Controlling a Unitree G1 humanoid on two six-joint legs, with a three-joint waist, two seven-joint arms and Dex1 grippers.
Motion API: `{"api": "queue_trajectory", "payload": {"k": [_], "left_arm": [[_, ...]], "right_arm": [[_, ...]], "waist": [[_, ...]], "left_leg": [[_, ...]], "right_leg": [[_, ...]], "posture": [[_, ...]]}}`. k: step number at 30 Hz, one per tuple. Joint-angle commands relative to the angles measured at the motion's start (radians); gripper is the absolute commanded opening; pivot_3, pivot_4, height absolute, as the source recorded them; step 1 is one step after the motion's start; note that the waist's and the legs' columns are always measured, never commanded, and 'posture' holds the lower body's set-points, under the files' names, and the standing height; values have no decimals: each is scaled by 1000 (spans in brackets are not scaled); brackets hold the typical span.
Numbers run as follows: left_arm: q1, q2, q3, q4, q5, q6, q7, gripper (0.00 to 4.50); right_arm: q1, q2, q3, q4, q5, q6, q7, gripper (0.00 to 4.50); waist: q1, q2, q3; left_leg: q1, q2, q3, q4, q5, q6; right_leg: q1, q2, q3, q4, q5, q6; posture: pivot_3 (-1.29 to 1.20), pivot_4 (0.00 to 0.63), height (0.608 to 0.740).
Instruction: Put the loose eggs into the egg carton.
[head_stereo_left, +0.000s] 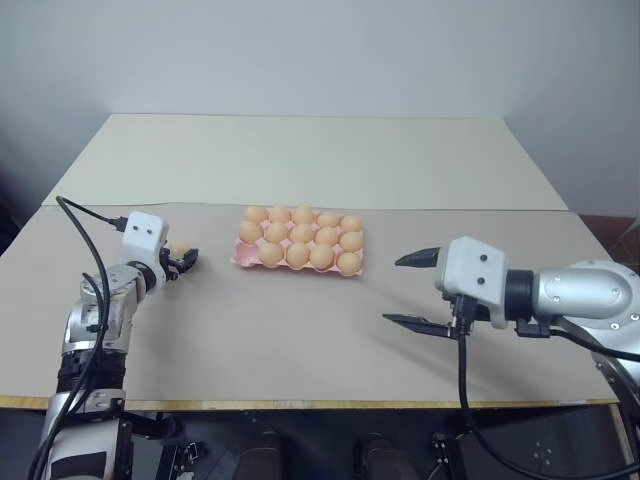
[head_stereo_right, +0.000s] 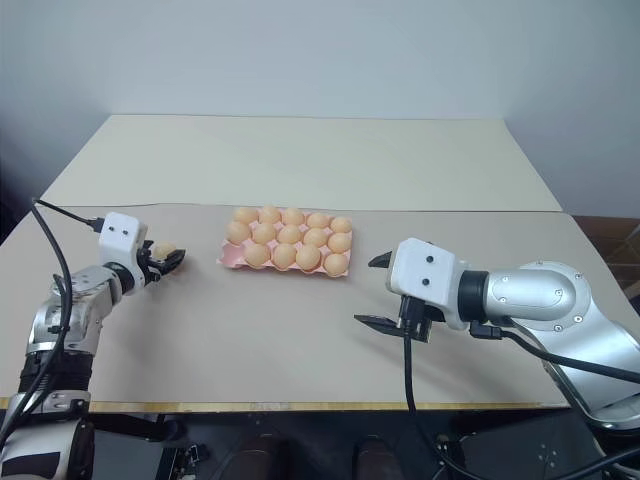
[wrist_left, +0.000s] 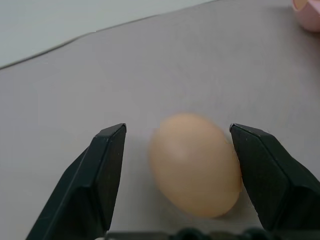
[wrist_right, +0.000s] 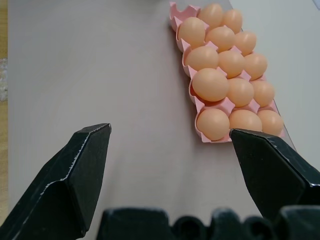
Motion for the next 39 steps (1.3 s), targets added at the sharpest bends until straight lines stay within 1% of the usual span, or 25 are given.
{"api": "queue_trajectory", "payload": {"k": [1, 5, 8, 11, 12, 14, 18, 22, 26, 29, 34, 36, 37, 39], "left_arm": [[-34, 2, -15, 35, 19, -52, -3, 3590], [-47, -7, -26, 71, 26, -86, 2, 3590], [-55, -17, -28, 87, 31, -111, 13, 2970], [-61, -24, -31, 99, 46, -144, 33, 2033], [-62, -24, -33, 102, 52, -152, 37, 1822], [-59, -20, -40, 98, 64, -164, 42, 1696], [-42, -14, -26, 32, 39, -208, 6, 1693], [-21, -28, 3, -74, -82, -317, -155, 1693], [-18, -23, -32, -103, -135, -341, -305, 1693], [-30, -25, -71, -83, -115, -369, -359, 1693], [-73, -34, -112, -4, -59, -415, -350, 1693], [-85, -42, -117, 12, -70, -410, -370, 2393], [-85, -46, -120, 14, -73, -425, -381, 2628], [-86, -54, -121, 16, -68, -439, -382, 3284]], "right_arm": [[0, -17, -48, -32, 12, 12, -12, 4426], [-8, -18, -44, -22, 8, 9, -16, 4426], [-11, -19, -41, -18, 5, 7, -19, 4426], [-11, -17, -38, -15, 2, 5, -21, 4426], [-10, -17, -38, -14, 1, 4, -21, 4426], [-9, -17, -37, -13, -1, 2, -23, 4426], [-8, -16, -40, -13, -2, 1, -25, 4426], [-11, -13, -33, -15, -11, 3, -37, 4426], [-12, -7, -29, -21, -16, 5, -53, 4426], [-3, -4, -34, -33, -15, 13, -72, 4426], [26, -5, -52, -60, -8, 28, -99, 4426], [38, -9, -55, -68, -9, 29, -105, 4426], [42, -10, -55, -70, -9, 30, -106, 4426], [46, -11, -56, -72, -9, 31, -109, 4426]], "waist": [[1, 0, 0], [3, 0, 0], [3, 0, 0], [3, 0, 0], [3, 0, 0], [3, 0, 0], [3, 0, 0], [4, 0, 0], [4, 0, 0], [3, 0, 0], [3, 0, 0], [4, 0, 0], [3, 0, 0], [3, 0, 0]], "left_leg": [[0, 0, 0, 0, 0, 0], [0, 0, 0, 0, 0, 0], [0, 0, 0, 0, 0, 0], [0, 0, 0, 0, 0, 0], [0, 0, 0, 0, 0, 0], [0, 0, 0, 0, 0, 0], [0, 0, 0, 0, 0, 0], [-1, 0, 0, 0, 0, 0], [0, 0, 0, 1, 0, 0], [0, 0, 0, 1, 0, 0], [0, 0, 0, 1, 0, 0], [0, 0, 0, 1, 0, 0], [0, 0, 0, 1, 0, 0], [0, 0, 0, 1, 0, 0]], "right_leg": [[0, 0, 0, 0, 0, 0], [0, 0, 0, 0, 0, 0], [0, 0, 0, 0, 0, 0], [0, 0, 0, 0, 0, 0], [0, 0, 0, 0, 0, 0], [0, 0, 0, 0, 0, 0], [0, 0, 0, 0, 0, 0], [0, 0, -1, 0, 0, 0], [1, -1, 0, 0, 0, 0], [1, 0, 0, 0, 0, 0], [1, 0, -1, 0, 0, 0], [1, 0, -1, 0, 0, 0], [1, 0, -1, 0, 0, 0], [1, 0, -1, 0, 0, 0]], "posture": [[0, 150, 740], [0, 150, 740], [0, 150, 740], [0, 150, 740], [0, 150, 740], [0, 150, 740], [0, 150, 740], [0, 150, 740], [0, 150, 740], [0, 150, 740], [0, 150, 740], [0, 150, 740], [0, 150, 740], [0, 150, 740]]}}
